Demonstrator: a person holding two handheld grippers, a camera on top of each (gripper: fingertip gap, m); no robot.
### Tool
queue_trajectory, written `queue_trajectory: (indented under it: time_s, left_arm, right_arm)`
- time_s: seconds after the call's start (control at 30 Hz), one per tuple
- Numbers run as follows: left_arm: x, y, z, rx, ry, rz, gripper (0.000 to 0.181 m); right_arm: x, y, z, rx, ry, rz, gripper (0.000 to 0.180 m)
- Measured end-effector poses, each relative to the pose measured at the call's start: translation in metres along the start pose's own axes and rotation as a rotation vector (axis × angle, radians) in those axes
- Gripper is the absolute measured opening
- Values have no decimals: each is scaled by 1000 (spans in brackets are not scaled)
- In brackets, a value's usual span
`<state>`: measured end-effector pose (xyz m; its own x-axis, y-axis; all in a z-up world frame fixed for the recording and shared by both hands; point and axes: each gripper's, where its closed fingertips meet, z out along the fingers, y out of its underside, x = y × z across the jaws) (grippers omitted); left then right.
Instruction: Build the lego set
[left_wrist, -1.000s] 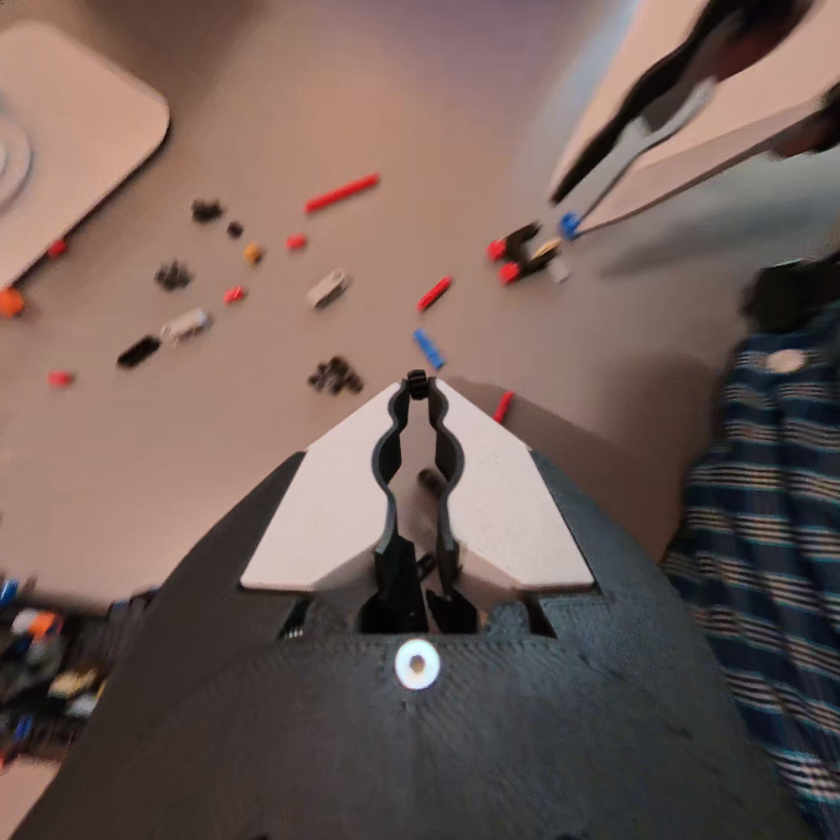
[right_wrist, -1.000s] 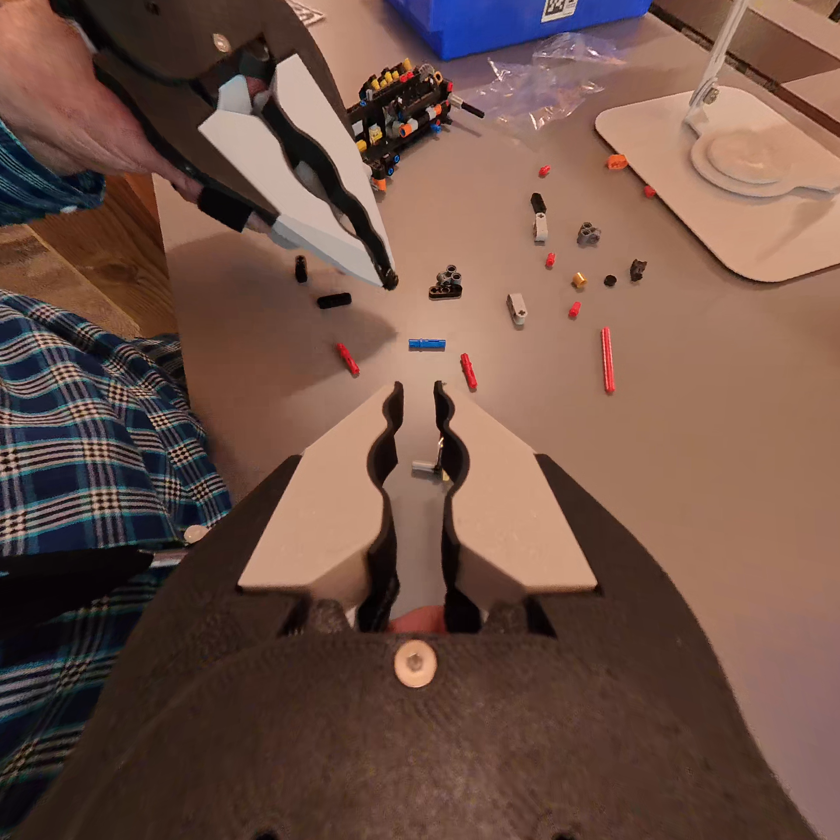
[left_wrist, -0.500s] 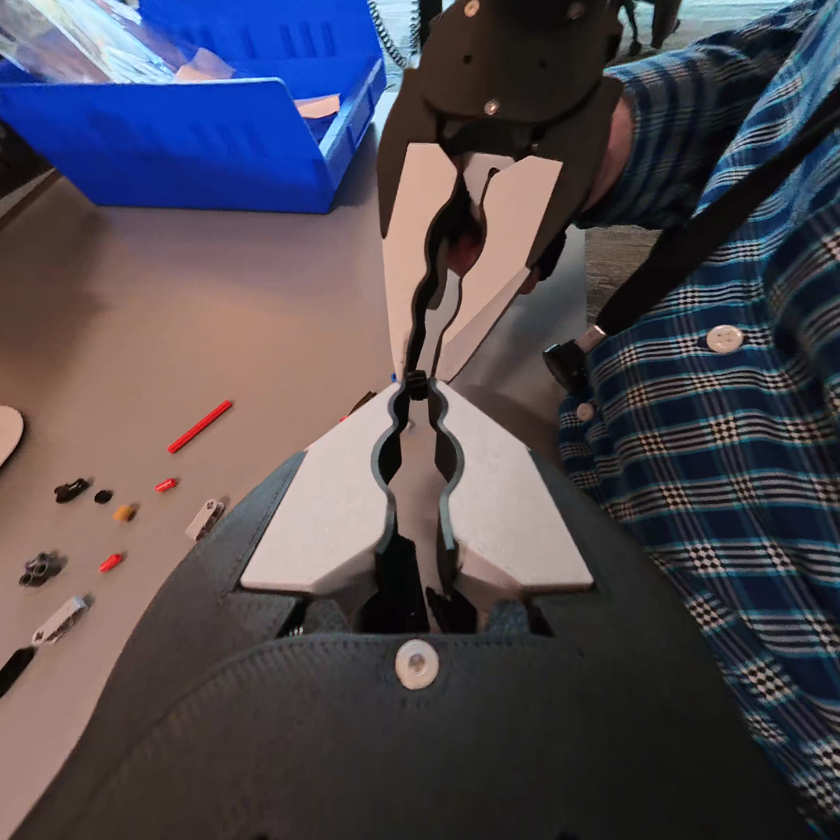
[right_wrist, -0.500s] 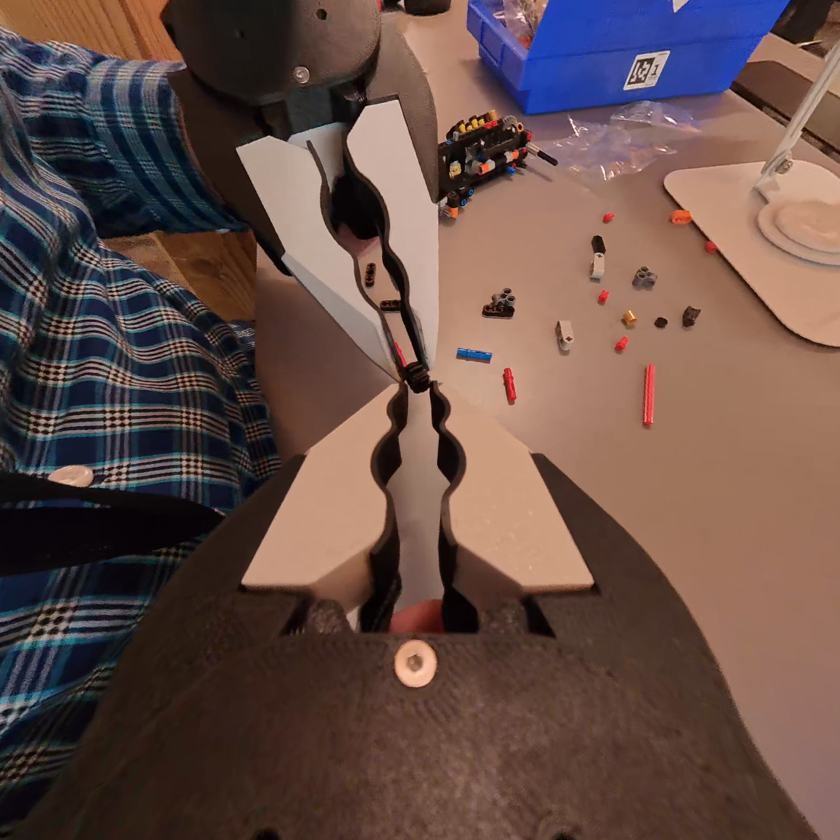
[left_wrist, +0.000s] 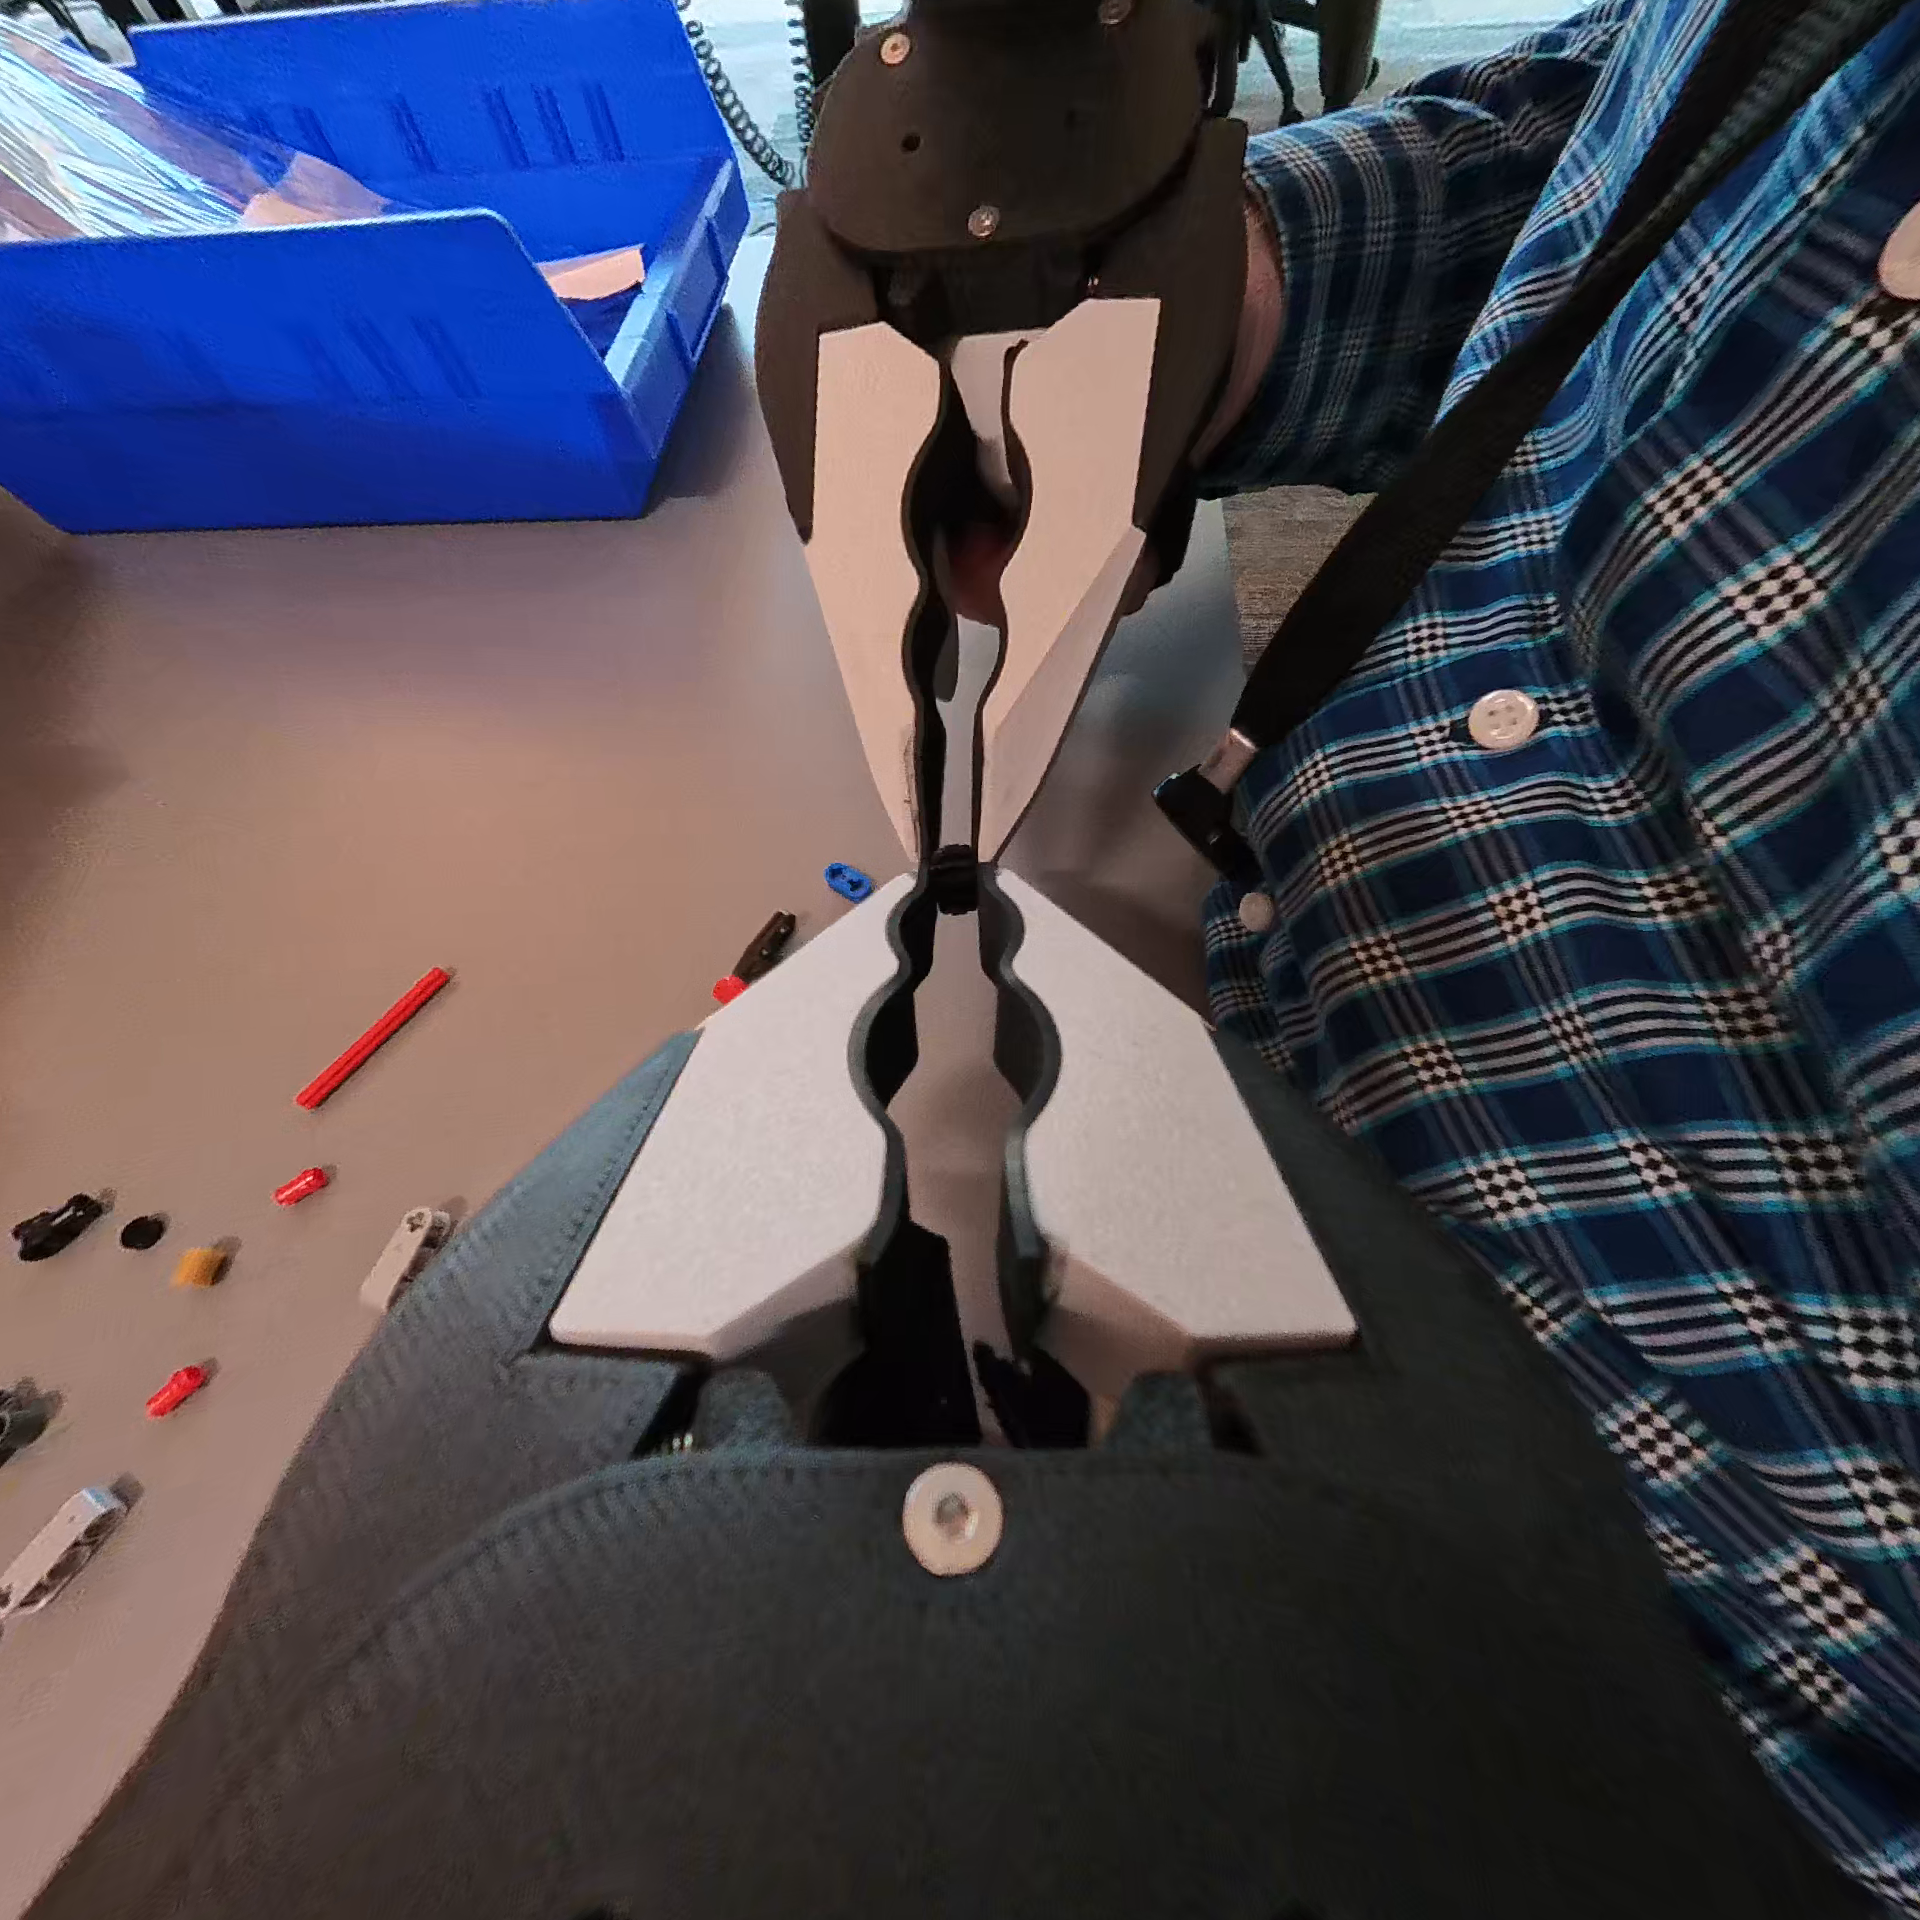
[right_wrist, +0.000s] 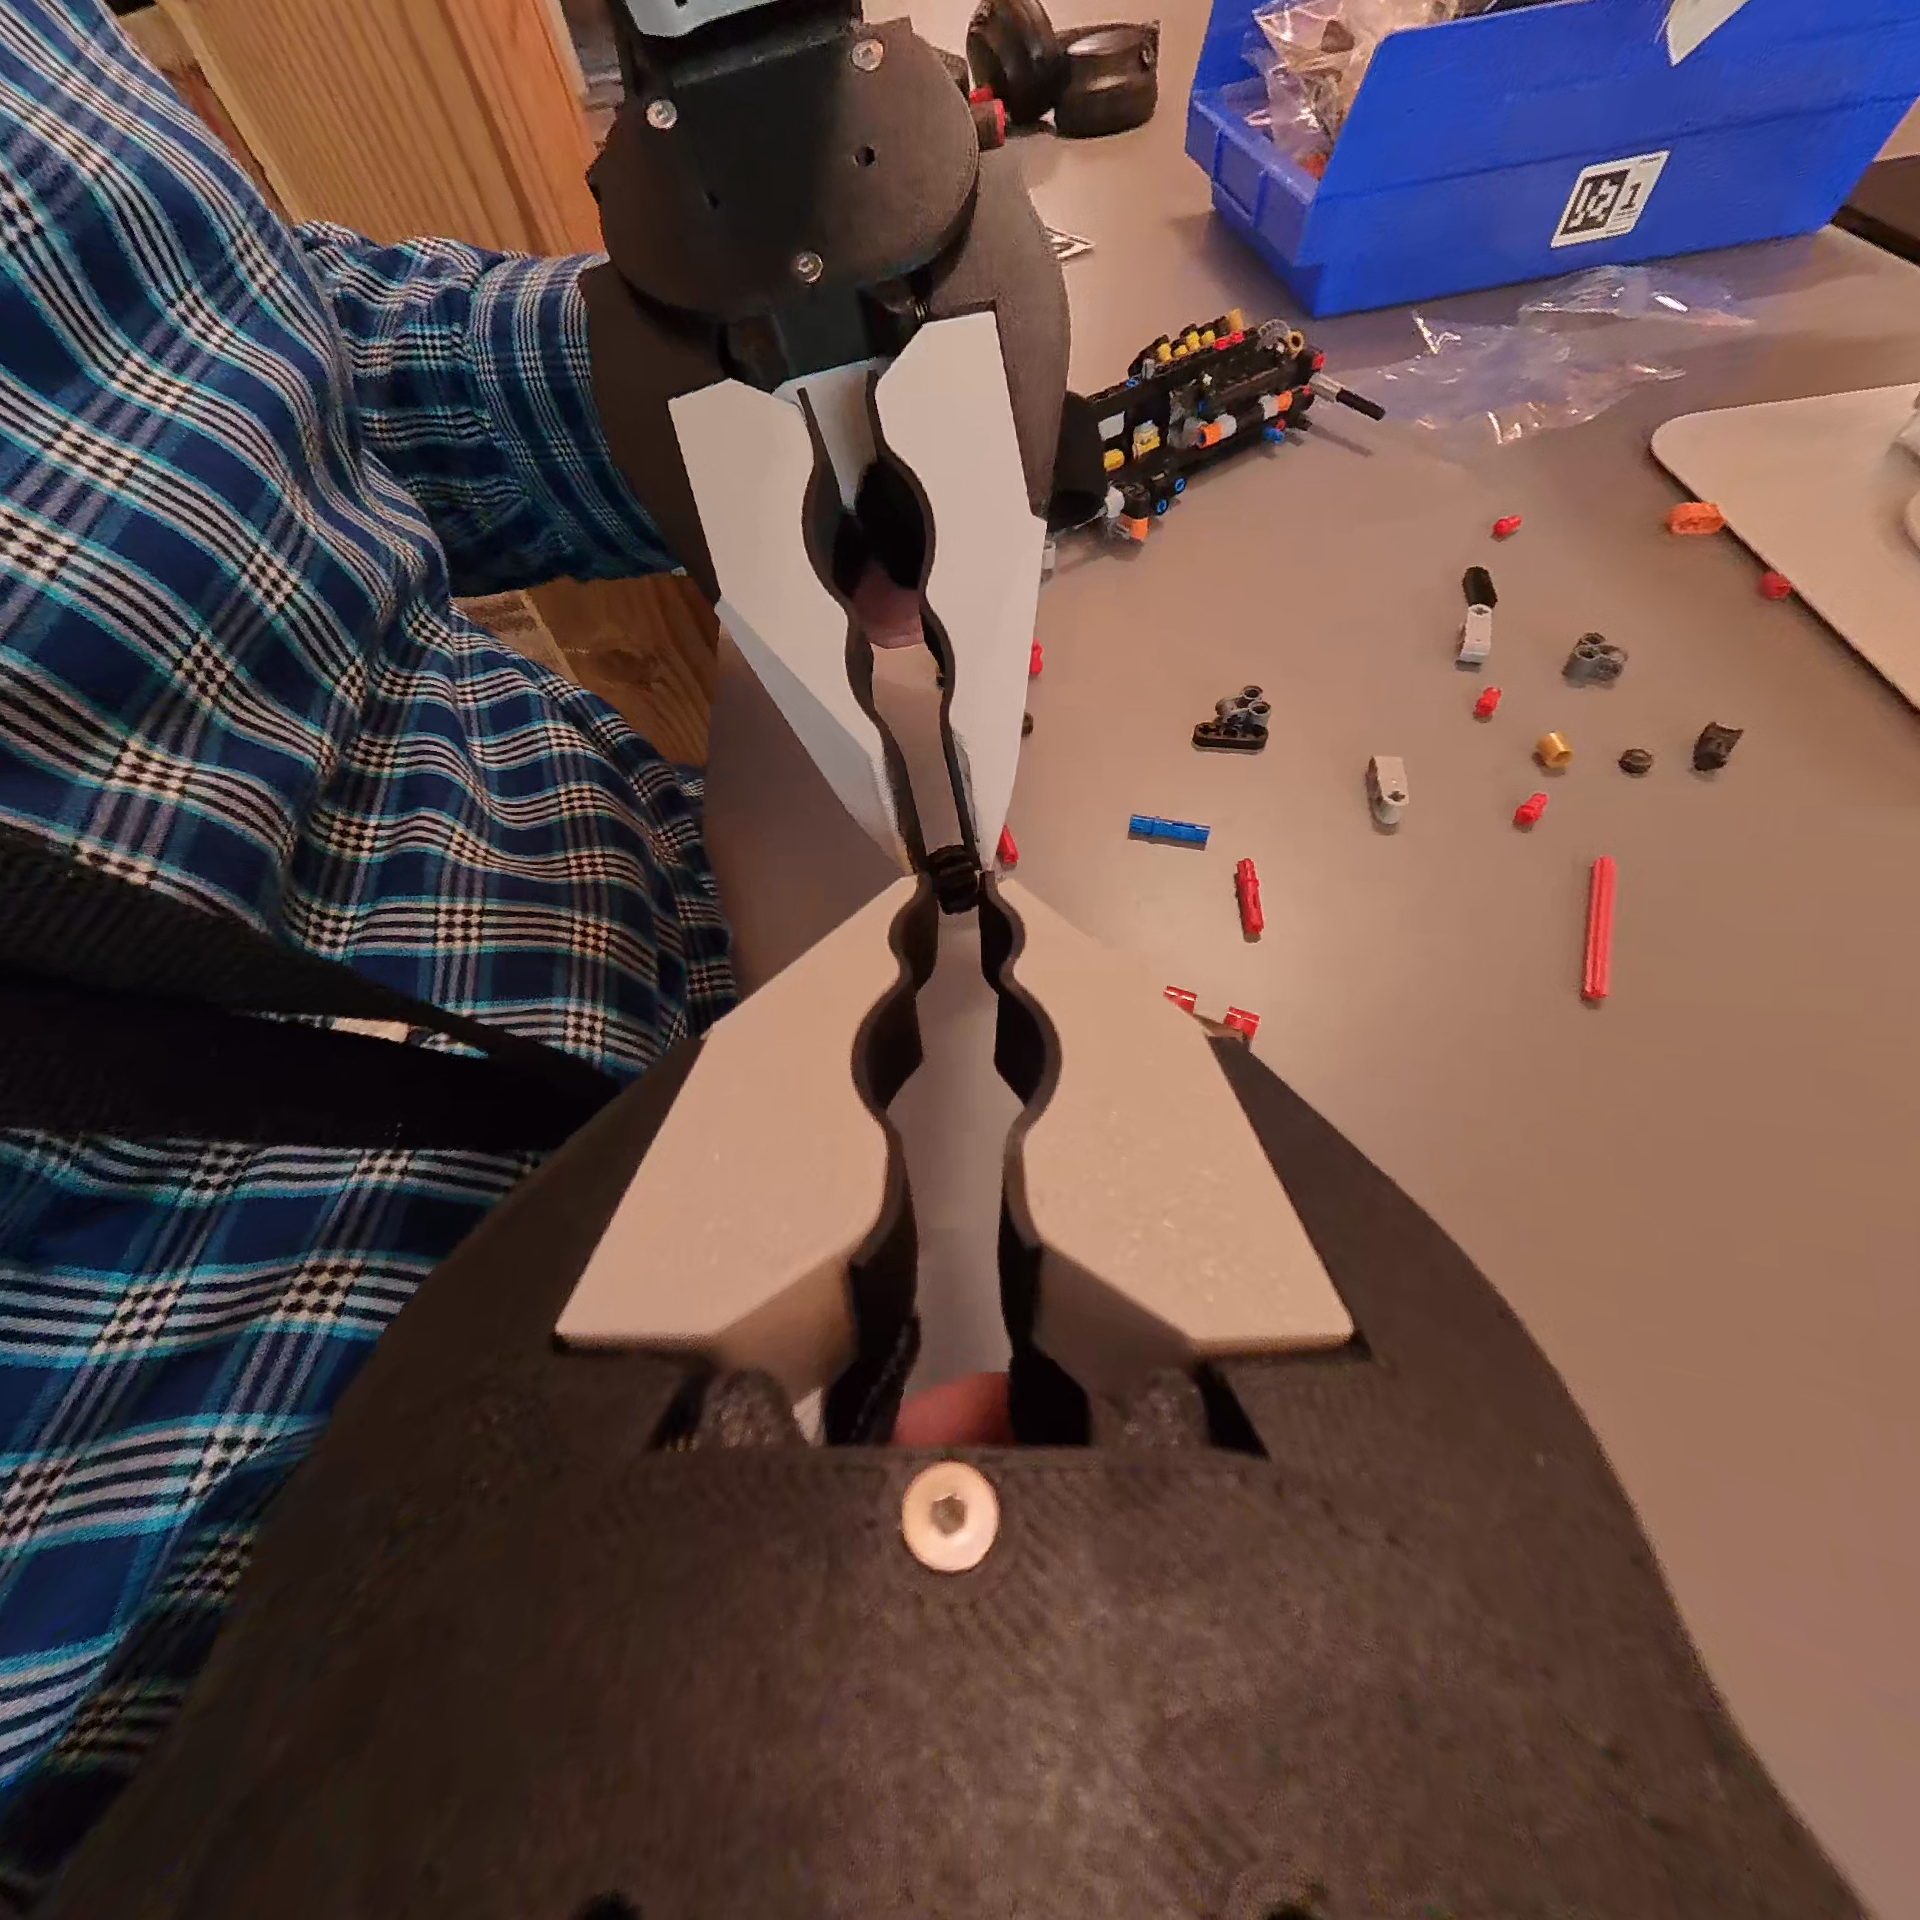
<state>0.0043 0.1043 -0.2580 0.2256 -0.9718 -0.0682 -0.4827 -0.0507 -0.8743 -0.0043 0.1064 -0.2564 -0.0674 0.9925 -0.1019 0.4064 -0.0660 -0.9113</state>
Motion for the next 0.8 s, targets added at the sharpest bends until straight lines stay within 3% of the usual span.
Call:
queue_trajectory:
  time_s: [0.27,0.57,0.8]
  left_arm:
    - [0,3,0,25,-20,-68,6]
    - [-9,14,-10,15,-96,-172,30]
    - [-25,49,-59,-129,-298,-207,44]
  right_arm:
    - [1,3,3,-2,-6,21,4]
    - [9,8,0,-25,38,16,4]
    - [17,17,-2,-69,67,-1,4]
